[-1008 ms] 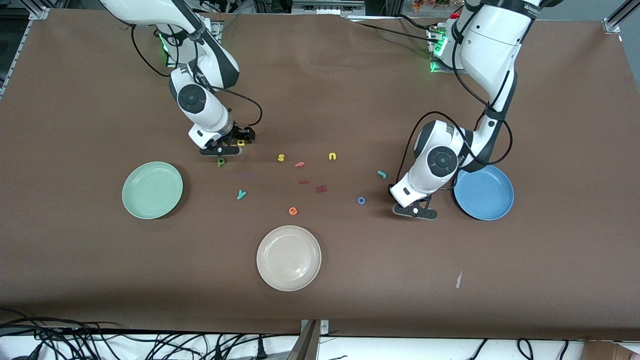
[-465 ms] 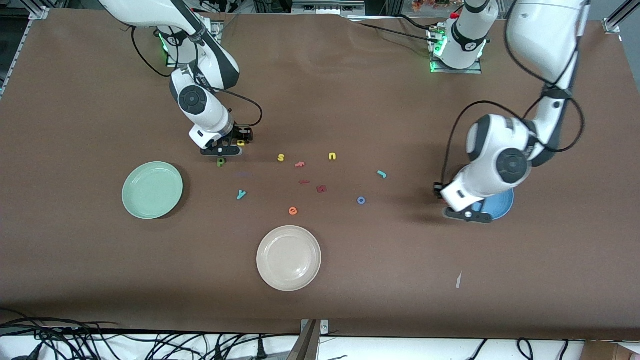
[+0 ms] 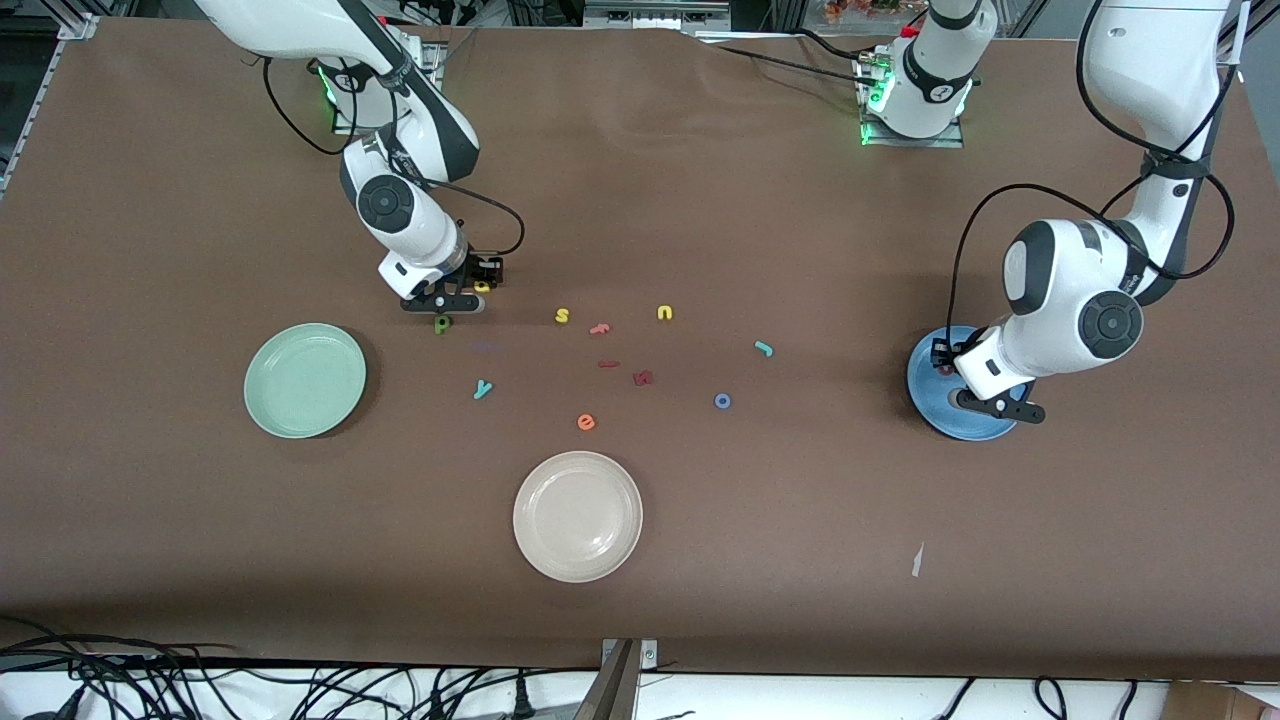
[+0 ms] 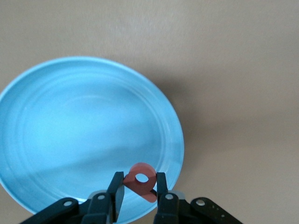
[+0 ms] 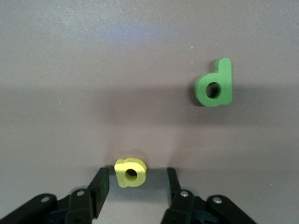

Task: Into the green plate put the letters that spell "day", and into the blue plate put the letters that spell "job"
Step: 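Drop the pink p on the blue plate while the right gripper grasps yellow letter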

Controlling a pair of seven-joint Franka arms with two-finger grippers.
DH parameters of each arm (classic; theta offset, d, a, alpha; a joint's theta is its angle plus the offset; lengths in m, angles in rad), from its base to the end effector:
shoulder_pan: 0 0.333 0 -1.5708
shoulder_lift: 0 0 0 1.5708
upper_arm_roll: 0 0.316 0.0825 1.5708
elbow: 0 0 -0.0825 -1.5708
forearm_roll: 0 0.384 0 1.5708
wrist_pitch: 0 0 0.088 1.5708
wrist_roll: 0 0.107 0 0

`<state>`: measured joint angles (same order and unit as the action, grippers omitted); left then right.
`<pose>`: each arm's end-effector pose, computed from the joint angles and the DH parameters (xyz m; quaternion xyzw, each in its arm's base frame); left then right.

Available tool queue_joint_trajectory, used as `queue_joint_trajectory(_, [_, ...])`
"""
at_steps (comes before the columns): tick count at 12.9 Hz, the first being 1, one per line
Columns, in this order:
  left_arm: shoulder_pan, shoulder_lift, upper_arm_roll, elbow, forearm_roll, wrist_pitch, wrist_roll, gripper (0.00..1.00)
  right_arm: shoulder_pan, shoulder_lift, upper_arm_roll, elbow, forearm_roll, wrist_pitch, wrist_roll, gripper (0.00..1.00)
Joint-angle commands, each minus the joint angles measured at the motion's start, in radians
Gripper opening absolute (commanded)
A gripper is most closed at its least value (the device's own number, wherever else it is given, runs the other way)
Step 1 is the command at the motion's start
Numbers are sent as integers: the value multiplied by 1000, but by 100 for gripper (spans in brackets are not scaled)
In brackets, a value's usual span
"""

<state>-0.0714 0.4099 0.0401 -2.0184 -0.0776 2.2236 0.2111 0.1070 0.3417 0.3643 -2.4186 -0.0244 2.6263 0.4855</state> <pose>0.5794 -0.0209 0.2311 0.9901 -0.0947 -0.0995 0.0292 0.4226 0.2275 0.1708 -0.9970 0.0024 0.0743 0.0233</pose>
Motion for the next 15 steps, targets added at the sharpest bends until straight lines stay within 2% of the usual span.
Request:
queue_joint_trajectory(1, [5,-37,-11,-31,7,13,19,50,-3,19,1,7,-19,20,28,52])
queue_joint_trajectory(5, [2,-37,-19,-25,2,13,17,51,-1,26,1,13,-20,30,71,50])
queue_joint_trajectory(7, [-7,-39,-63,-20,-10,13,-2,51,-1,26,1,15,-20,34,91,47])
queue_joint_trajectory(9, [-25,-39,-110,-22,-71,57,-35,61,-1,26,1,18,-20,35,93,47])
queue_joint_trajectory(11, [-85,-31,-124,-28,-155,90,-67,62,-1,26,1,22,-20,37,93,47])
queue_joint_trajectory(13, [-166,-16,-124,-29,-246,117,-155,79,-1,26,1,22,-20,38,94,47])
queue_joint_trajectory(14, [-217,-13,-124,-33,-257,139,-211,84,-1,26,1,22,-20,38,94,45])
queue_joint_trajectory(15, [-255,-4,-124,-33,-257,152,-285,85,-1,26,1,22,-22,46,94,42])
